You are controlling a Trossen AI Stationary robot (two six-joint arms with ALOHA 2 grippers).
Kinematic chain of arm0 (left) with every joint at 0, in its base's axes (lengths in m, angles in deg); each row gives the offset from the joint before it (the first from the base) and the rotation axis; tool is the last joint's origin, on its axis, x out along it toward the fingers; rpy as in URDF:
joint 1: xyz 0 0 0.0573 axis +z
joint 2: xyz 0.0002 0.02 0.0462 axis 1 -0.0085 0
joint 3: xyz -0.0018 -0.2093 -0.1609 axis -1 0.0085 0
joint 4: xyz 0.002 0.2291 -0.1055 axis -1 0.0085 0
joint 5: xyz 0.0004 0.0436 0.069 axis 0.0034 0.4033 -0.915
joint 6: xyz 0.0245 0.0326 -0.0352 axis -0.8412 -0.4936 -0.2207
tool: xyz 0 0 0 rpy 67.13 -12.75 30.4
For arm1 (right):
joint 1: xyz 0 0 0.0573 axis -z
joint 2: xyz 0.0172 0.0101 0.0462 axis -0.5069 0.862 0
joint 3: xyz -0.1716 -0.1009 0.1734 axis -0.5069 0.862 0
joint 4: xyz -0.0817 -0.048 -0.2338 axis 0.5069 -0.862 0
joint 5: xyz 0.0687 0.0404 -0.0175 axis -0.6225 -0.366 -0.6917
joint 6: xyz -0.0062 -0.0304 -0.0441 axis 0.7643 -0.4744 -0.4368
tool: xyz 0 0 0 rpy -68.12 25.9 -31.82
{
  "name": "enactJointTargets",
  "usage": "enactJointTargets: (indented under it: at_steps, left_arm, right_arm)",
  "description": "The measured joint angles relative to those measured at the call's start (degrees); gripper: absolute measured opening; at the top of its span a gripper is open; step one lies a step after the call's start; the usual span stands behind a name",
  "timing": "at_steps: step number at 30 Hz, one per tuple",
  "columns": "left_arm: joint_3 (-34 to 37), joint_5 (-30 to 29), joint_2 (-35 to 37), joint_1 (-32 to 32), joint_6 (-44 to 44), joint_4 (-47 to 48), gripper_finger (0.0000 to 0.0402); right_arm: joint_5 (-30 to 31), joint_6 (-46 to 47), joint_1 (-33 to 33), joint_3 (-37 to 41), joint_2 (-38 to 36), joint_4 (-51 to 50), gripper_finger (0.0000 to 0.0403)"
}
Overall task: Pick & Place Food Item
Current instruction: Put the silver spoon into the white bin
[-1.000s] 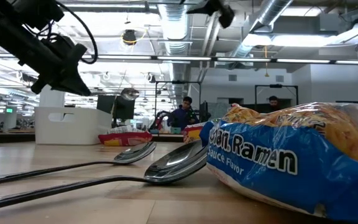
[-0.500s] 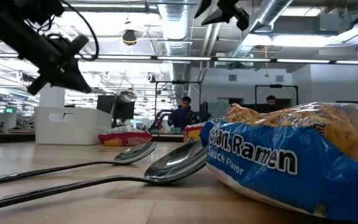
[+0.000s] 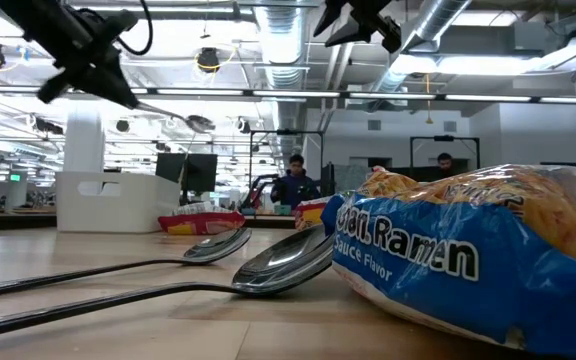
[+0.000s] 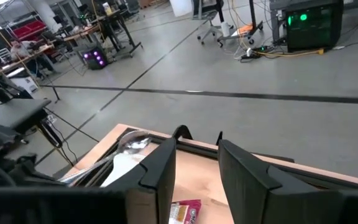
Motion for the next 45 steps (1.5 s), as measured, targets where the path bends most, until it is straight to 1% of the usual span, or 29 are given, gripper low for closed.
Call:
enactJointTargets:
  at_steps: [4, 9, 12, 16, 22, 28, 31, 37, 45]
  left_arm:
    - [-4.43, 0.01, 0.00, 0.00, 1.10, 10.08, 0.0002]
    - [-8.97, -0.04, -0.32, 0.00, 4.48, 20.23, 0.0002]
    - [-9.30, 0.78, -0.99, 0.02, 5.23, 23.51, 0.0002]
    - [-9.30, 2.41, -4.06, 0.00, 5.37, 25.66, 0.0003]
    - [-9.19, 2.08, -11.03, 0.02, 5.34, 25.92, 0.0004]
    - [-5.79, 2.08, -15.43, 0.00, 5.63, 25.90, 0.0004]
    - [-3.73, 1.99, -15.56, 0.02, 6.80, 24.12, 0.0007]
    - [0.86, 1.44, -14.08, 0.02, 6.41, 18.48, 0.0005]
    - [6.38, 1.31, -13.13, 0.01, 6.31, 13.94, 0.0006]
  right_arm:
    - [0.00, -0.12, 0.11, 0.00, 0.00, 0.02, 0.0115]
    - [0.00, -0.11, 0.11, 0.00, 0.00, 0.04, 0.0115]
    - [0.00, -0.12, 0.08, 0.00, 0.00, 0.02, 0.0115]
    - [0.00, -0.11, 0.08, 0.00, 0.00, 0.04, 0.0115]
    - [0.00, -0.11, 0.08, 0.00, 0.00, 0.02, 0.0115]
    - [-1.22, -0.11, 0.08, 0.00, 0.02, -0.07, 0.0115]
    - [-1.25, -0.11, 0.05, 0.00, 0.04, -0.24, 0.0115]
    - [-1.61, -0.11, 0.06, 0.00, 0.04, -1.07, 0.0115]
    - [-2.67, -0.13, 0.06, 0.00, 0.04, -1.55, 0.0115]
